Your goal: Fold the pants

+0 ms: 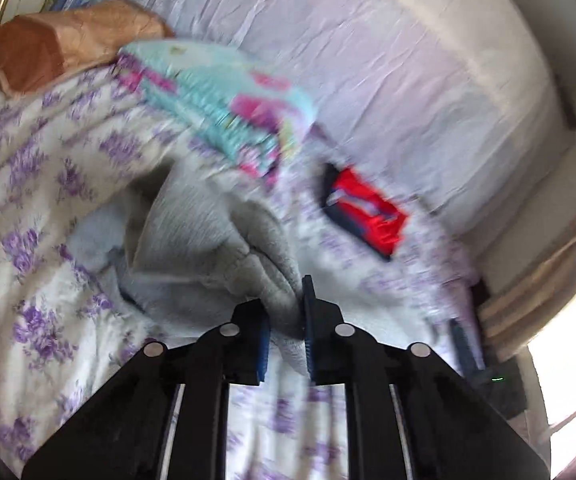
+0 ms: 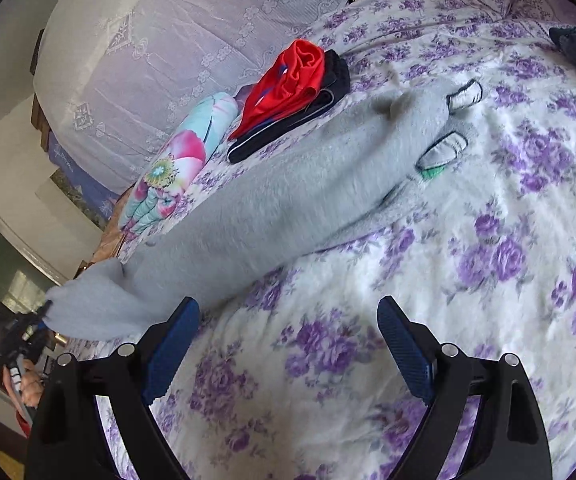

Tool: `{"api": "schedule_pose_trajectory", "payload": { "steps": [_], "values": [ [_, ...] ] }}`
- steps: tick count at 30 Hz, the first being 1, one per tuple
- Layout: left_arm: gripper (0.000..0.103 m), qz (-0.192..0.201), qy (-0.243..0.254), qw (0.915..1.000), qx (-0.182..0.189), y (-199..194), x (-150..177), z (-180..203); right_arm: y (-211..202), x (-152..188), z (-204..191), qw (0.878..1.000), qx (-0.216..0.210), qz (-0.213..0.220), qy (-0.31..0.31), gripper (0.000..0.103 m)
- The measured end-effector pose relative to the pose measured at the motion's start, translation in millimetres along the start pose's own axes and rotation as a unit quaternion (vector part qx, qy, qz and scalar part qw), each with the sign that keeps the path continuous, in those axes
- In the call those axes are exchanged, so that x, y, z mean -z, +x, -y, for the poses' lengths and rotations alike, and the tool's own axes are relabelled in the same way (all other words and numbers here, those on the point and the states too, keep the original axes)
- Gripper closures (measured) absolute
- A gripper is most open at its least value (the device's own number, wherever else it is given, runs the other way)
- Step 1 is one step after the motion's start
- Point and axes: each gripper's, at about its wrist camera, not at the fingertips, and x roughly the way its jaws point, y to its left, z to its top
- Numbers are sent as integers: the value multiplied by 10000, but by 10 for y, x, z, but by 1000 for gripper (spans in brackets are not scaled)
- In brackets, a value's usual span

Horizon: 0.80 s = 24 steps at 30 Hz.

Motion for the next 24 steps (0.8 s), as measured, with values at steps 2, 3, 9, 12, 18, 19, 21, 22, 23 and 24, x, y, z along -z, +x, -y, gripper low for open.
{"api": "schedule_pose_trajectory", "payload": {
  "steps": [2, 3, 9, 12, 18, 19, 21, 22, 23, 24],
  "values": [
    [90, 106, 164, 9998, 97, -186, -48, 158, -4, 13, -24, 10000, -73, -40, -3, 12],
    [90, 160, 301, 9993, 153, -301, -58, 268, -7, 12, -40, 9999, -150, -35, 21, 12],
    [90, -32, 702, 9975, 92, -629, 332, 370, 52, -126, -36, 9936, -965, -36, 589, 12],
    [90, -398, 379, 9985, 34, -611, 742, 53, 181, -181, 3, 9935, -904, -123, 674, 12],
    [90, -1199, -388, 9917, -267, -309, 1390, -581, 294, -164, 40, 9939, -901, -171, 618, 89],
    [90, -1261, -411, 9907, -312, -256, 1423, -619, 229, -137, 32, 9945, -884, -103, 555, 91],
    [89, -1240, -390, 9907, -390, -191, 1430, -641, 31, -57, -15, 9965, -789, 38, 282, 92],
    [88, -1198, -336, 9913, -422, -180, 1408, -631, -64, -17, -42, 9971, -735, 80, 154, 93],
    [85, -1162, -272, 9919, -435, -178, 1385, -621, -196, 43, -71, 9974, -707, 132, 31, 93],
    [73, -1095, -205, 9925, -502, -172, 1353, -613, -283, 81, -87, 9974, -703, 167, -8, 94]
  ]
}}
